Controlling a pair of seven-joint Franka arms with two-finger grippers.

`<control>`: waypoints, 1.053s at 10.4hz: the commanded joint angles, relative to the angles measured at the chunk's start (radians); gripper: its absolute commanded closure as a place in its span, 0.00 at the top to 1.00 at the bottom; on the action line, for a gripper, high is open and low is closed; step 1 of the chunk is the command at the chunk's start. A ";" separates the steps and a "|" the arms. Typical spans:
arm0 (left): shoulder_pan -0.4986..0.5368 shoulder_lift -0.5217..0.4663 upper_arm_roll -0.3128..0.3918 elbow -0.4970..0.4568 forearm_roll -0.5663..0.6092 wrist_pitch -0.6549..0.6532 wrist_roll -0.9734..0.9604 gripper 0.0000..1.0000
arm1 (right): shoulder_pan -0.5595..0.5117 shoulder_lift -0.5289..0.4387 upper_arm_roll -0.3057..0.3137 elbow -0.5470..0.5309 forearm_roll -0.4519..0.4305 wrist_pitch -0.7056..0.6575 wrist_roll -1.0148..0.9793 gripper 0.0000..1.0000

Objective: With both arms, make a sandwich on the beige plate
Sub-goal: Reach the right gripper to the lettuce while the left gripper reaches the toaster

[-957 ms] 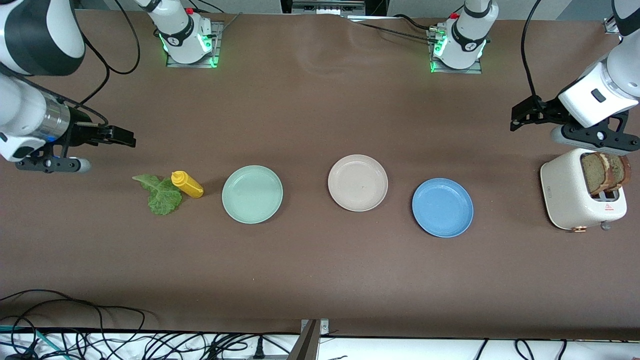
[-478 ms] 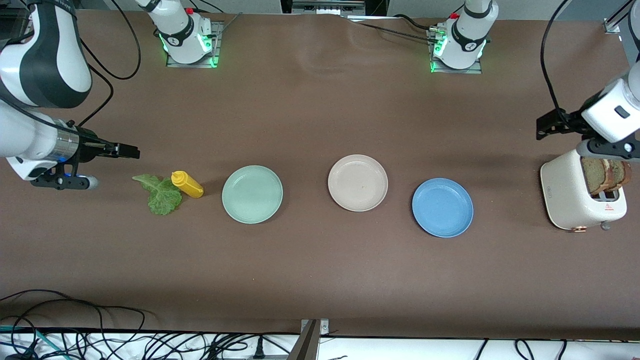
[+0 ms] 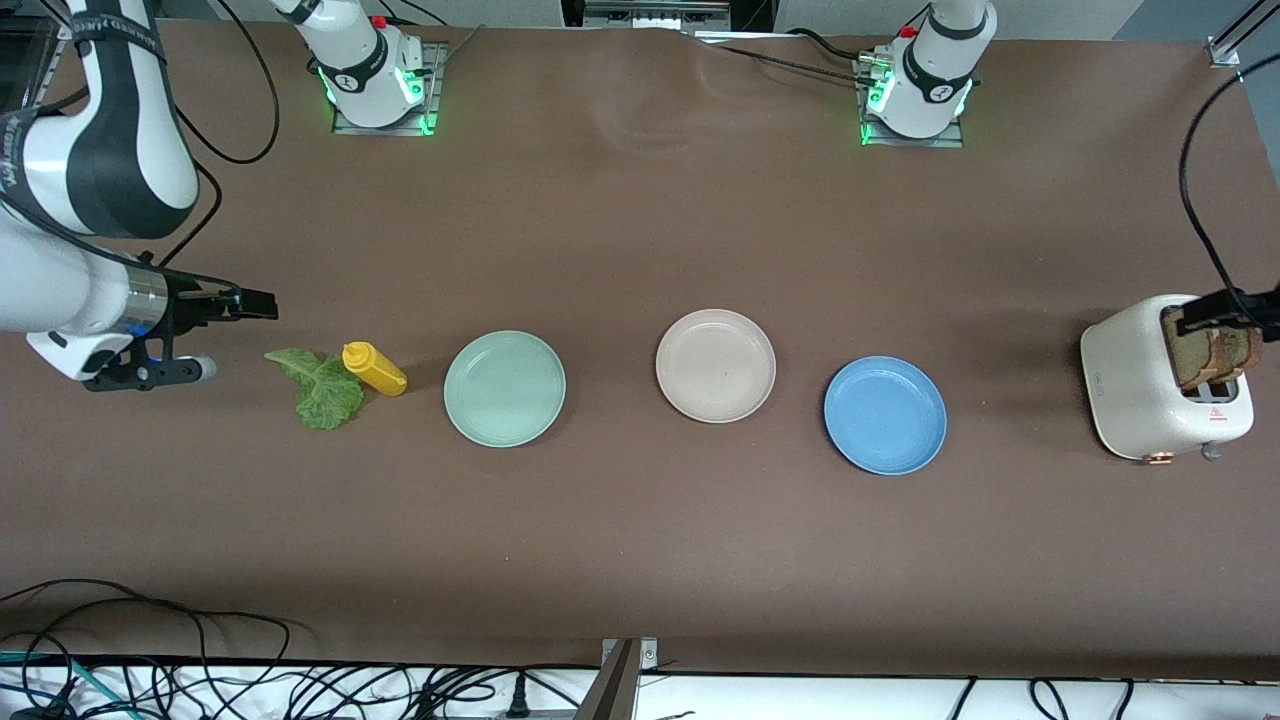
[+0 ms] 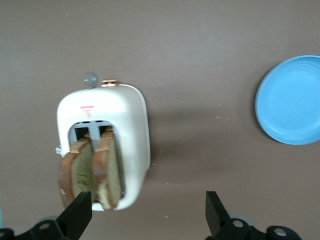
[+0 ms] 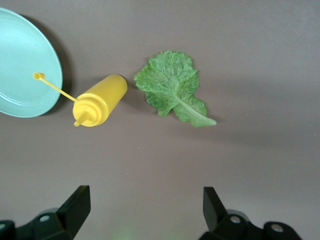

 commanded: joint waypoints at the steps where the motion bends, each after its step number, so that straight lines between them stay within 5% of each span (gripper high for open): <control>1: 0.046 0.078 -0.014 0.029 0.099 0.004 0.017 1.00 | -0.020 0.030 0.003 -0.014 -0.019 0.026 -0.105 1.00; 5: 0.070 0.120 -0.016 -0.027 0.123 0.001 0.002 0.97 | -0.051 0.074 0.000 -0.024 -0.018 0.078 -0.291 1.00; 7: 0.075 0.137 -0.016 -0.042 0.125 0.001 0.000 0.80 | -0.075 0.105 -0.005 -0.069 -0.018 0.131 -0.357 1.00; 8: 0.076 0.137 -0.016 -0.056 0.125 -0.008 0.000 0.66 | -0.075 0.118 -0.005 -0.071 -0.019 0.148 -0.378 1.00; 10: 0.087 0.137 -0.016 -0.065 0.125 -0.019 0.005 0.09 | -0.083 0.148 -0.005 -0.071 -0.016 0.164 -0.395 1.00; 11: 0.095 0.134 -0.016 -0.060 0.125 -0.021 0.014 0.00 | -0.084 0.154 -0.005 -0.071 -0.016 0.168 -0.397 1.00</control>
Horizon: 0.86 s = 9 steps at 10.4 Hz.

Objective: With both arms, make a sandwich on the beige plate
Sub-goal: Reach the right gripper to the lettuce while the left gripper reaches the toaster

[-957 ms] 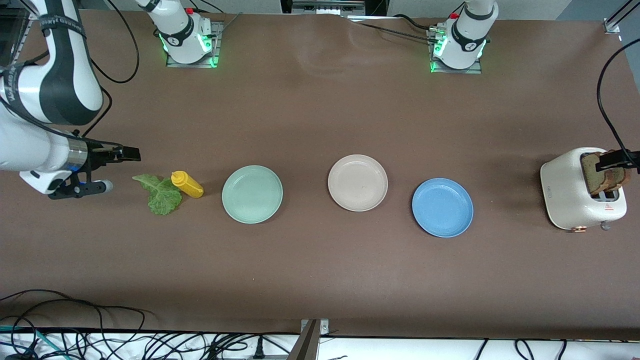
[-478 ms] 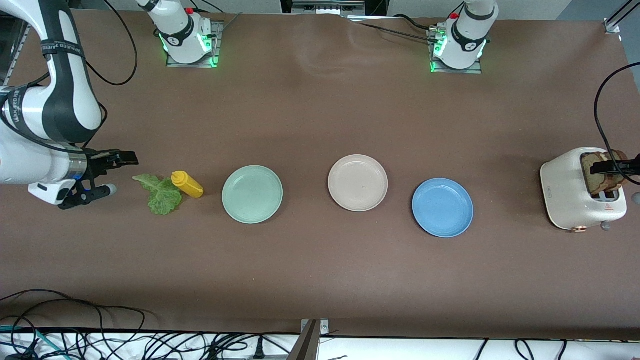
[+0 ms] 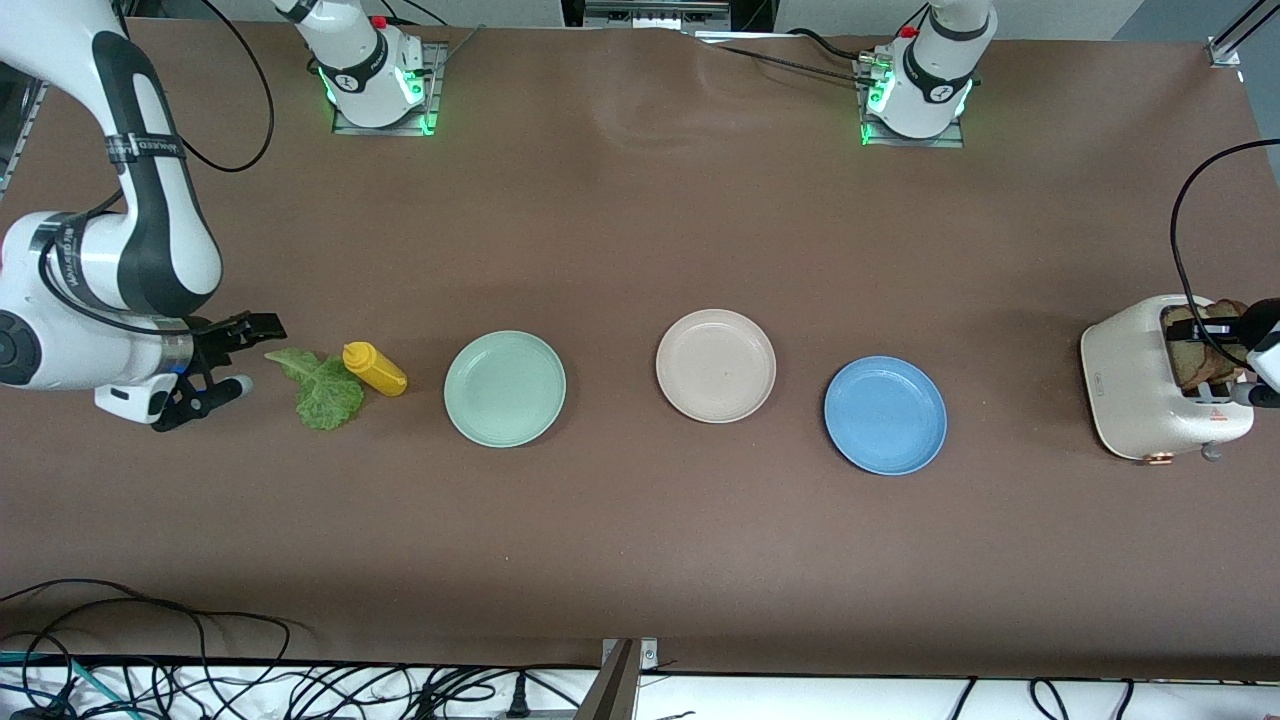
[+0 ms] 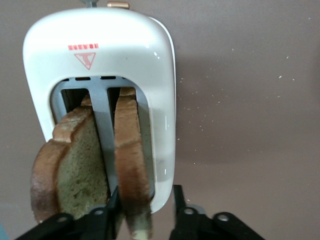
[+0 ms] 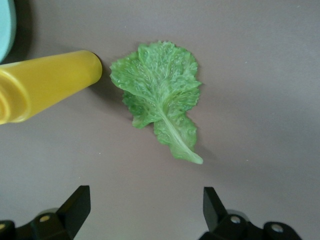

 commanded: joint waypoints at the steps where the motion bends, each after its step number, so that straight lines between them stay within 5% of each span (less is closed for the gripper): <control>1: 0.023 -0.013 -0.013 0.001 0.036 -0.017 0.009 0.00 | -0.025 0.027 0.006 -0.006 -0.010 0.038 -0.024 1.00; 6: 0.009 -0.056 -0.030 0.085 0.075 -0.117 -0.005 0.00 | -0.036 0.104 0.006 -0.001 -0.016 0.149 -0.117 1.00; 9: 0.001 -0.064 -0.111 0.183 0.105 -0.210 0.002 0.00 | -0.032 0.126 0.006 0.002 -0.022 0.160 -0.197 1.00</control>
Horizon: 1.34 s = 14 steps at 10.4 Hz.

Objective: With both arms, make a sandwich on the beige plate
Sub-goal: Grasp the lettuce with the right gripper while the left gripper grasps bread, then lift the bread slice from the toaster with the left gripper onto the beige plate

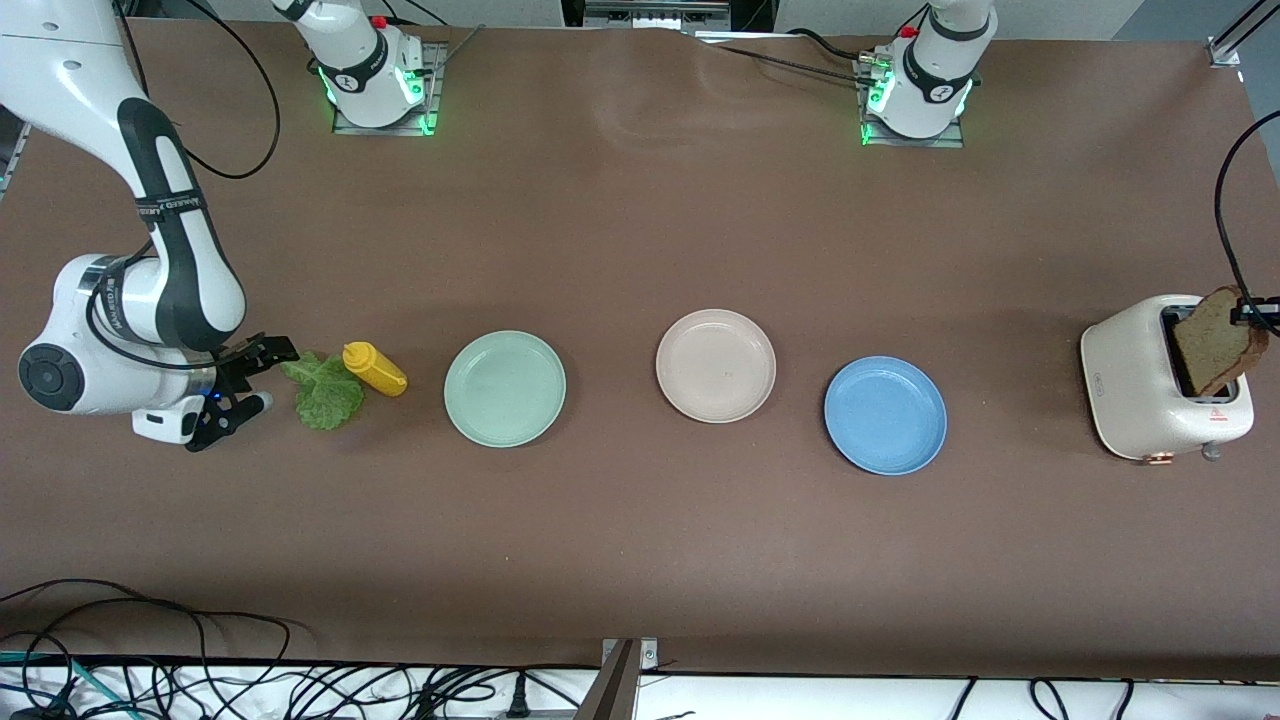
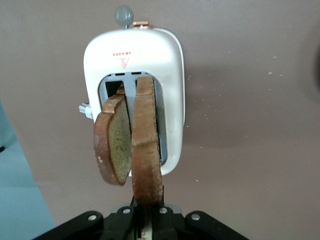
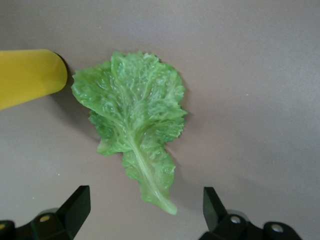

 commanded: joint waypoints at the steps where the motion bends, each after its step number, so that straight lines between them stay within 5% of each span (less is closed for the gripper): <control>1: -0.007 -0.002 -0.073 0.073 0.035 -0.069 0.003 0.00 | -0.002 0.024 0.006 0.005 -0.020 0.009 -0.027 1.00; 5: -0.031 0.007 -0.269 0.101 0.018 -0.145 -0.005 0.00 | 0.001 0.070 0.007 0.006 -0.019 0.012 -0.027 1.00; 10: -0.287 0.131 -0.282 0.098 -0.199 -0.173 -0.126 0.00 | -0.009 0.101 0.007 0.008 -0.016 0.027 -0.035 1.00; 11: -0.342 0.188 -0.282 0.110 -0.288 -0.160 -0.167 0.00 | -0.018 0.102 0.007 0.008 -0.016 0.027 -0.038 0.90; 12: -0.390 0.217 -0.282 0.113 -0.339 -0.100 -0.225 0.00 | -0.022 0.102 0.007 0.006 -0.011 0.027 -0.053 0.55; 14: -0.456 0.246 -0.282 0.113 -0.408 -0.037 -0.273 0.00 | -0.025 0.101 0.007 0.008 -0.011 0.021 -0.076 0.08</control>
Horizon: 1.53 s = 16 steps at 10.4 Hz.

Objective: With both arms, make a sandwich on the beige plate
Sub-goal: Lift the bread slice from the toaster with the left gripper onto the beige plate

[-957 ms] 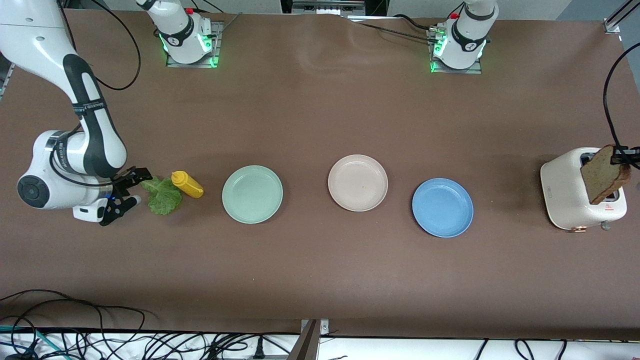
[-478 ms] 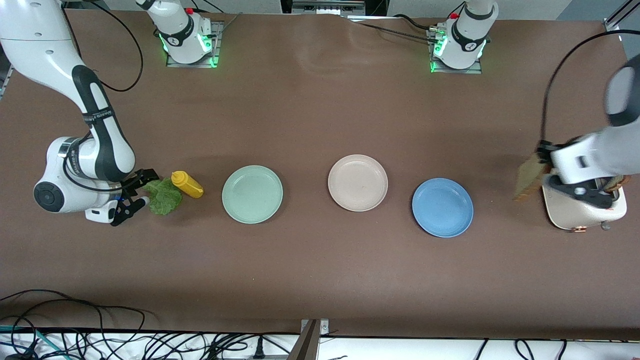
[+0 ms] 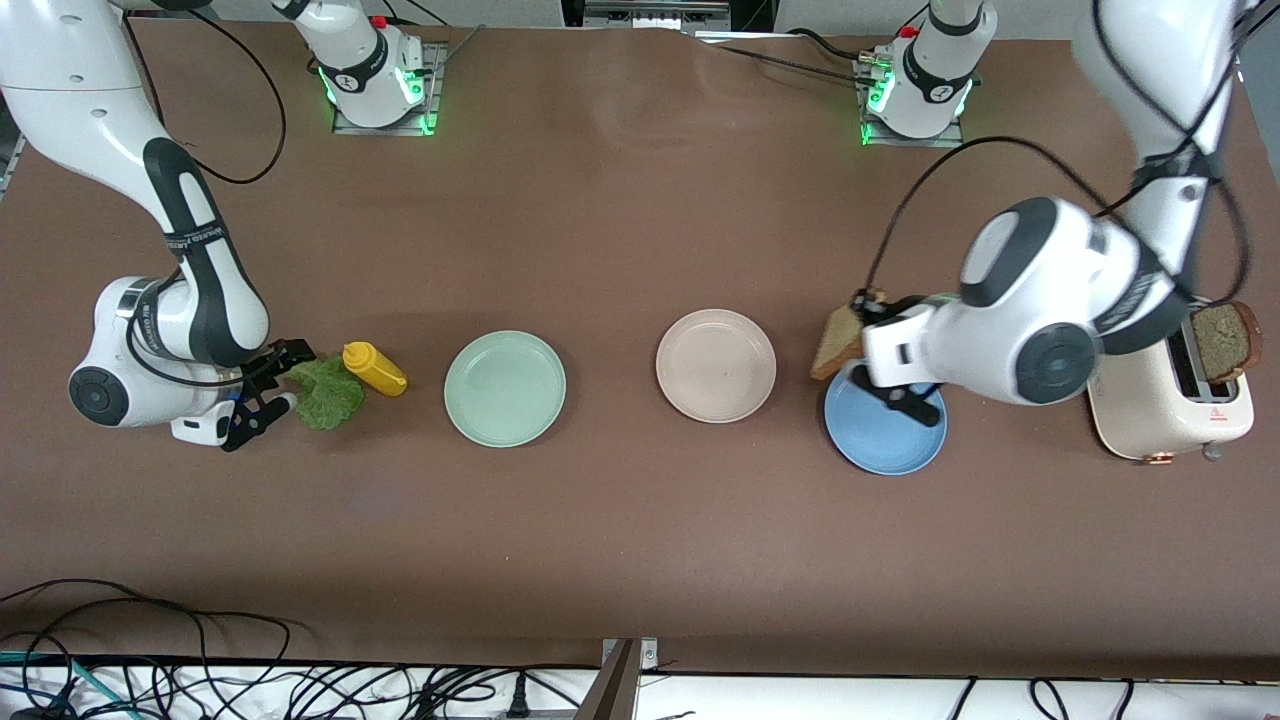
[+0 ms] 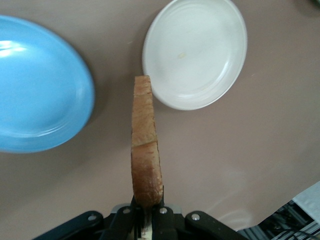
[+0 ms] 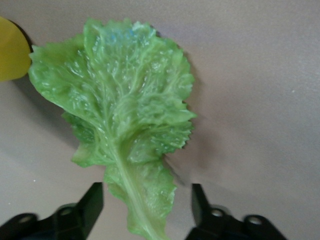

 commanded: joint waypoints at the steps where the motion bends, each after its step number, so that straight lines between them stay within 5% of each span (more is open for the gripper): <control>1: -0.042 0.034 0.006 0.036 -0.114 0.040 -0.029 0.00 | -0.018 0.002 0.008 0.019 -0.002 -0.006 -0.067 0.00; 5: -0.047 0.147 0.006 0.035 -0.433 0.118 0.046 0.00 | -0.010 -0.013 0.011 0.097 -0.002 -0.136 -0.091 0.00; 13: -0.005 0.324 0.014 0.025 -0.481 0.225 0.402 0.00 | -0.016 -0.083 0.011 0.359 -0.035 -0.420 -0.163 0.00; 14: 0.004 0.327 0.016 0.024 -0.484 0.225 0.440 0.24 | -0.012 -0.094 0.016 0.397 -0.030 -0.435 -0.160 0.00; 15: 0.009 0.330 0.028 0.024 -0.478 0.226 0.450 0.98 | -0.007 -0.096 0.020 0.430 -0.015 -0.458 -0.155 0.00; 16: 0.016 0.327 0.031 0.028 -0.487 0.226 0.477 1.00 | -0.007 -0.105 0.037 0.453 0.028 -0.481 -0.140 0.00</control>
